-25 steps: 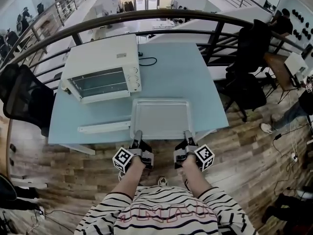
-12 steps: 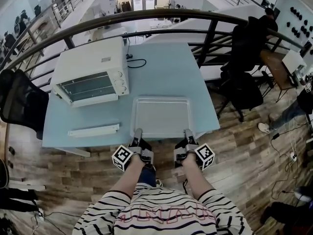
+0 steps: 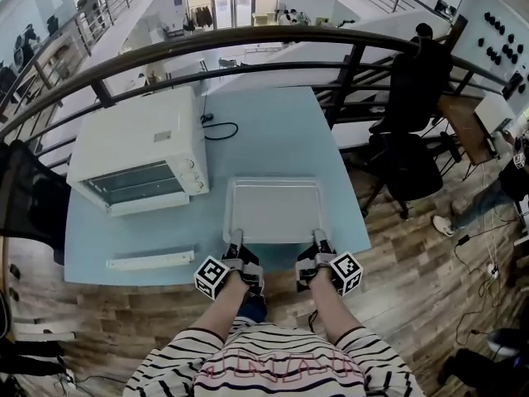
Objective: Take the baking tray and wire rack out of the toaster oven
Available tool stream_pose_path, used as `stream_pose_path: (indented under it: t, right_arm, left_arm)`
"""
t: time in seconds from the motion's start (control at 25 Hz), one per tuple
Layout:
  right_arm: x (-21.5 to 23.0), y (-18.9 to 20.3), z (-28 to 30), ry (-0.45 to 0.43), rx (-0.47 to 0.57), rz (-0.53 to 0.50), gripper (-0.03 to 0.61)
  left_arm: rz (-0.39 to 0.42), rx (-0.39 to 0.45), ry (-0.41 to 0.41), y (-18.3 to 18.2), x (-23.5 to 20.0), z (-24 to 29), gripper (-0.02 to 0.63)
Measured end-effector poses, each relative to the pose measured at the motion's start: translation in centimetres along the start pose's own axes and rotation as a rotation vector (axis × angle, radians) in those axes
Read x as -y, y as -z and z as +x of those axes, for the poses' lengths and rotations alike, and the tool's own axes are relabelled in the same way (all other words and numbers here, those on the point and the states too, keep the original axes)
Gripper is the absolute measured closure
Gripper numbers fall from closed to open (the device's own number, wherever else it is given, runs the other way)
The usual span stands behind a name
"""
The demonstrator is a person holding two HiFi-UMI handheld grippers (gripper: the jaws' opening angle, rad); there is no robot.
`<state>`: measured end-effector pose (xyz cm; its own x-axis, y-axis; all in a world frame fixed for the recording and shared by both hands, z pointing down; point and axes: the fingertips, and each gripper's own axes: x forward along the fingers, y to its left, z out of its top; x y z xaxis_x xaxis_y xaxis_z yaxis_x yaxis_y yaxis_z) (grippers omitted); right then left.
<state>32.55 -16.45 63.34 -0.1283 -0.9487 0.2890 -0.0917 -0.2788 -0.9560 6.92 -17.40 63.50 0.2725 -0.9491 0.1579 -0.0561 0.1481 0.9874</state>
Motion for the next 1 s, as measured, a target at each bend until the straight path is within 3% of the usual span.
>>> stream_pose_path:
  t: [0.48,1.0]
  right_arm:
    - [-2.1,-1.0,12.0,0.058,-0.019,-0.037,0.502]
    - [-2.8,-1.3,19.9,0.118,-0.070,-0.127,0.499]
  left_arm:
    - [-0.039,0.005,-0.056,-3.8,-0.4,10.5,0.528]
    - [-0.071,0.045,-0.078,-6.1,-1.4,16.1,0.528]
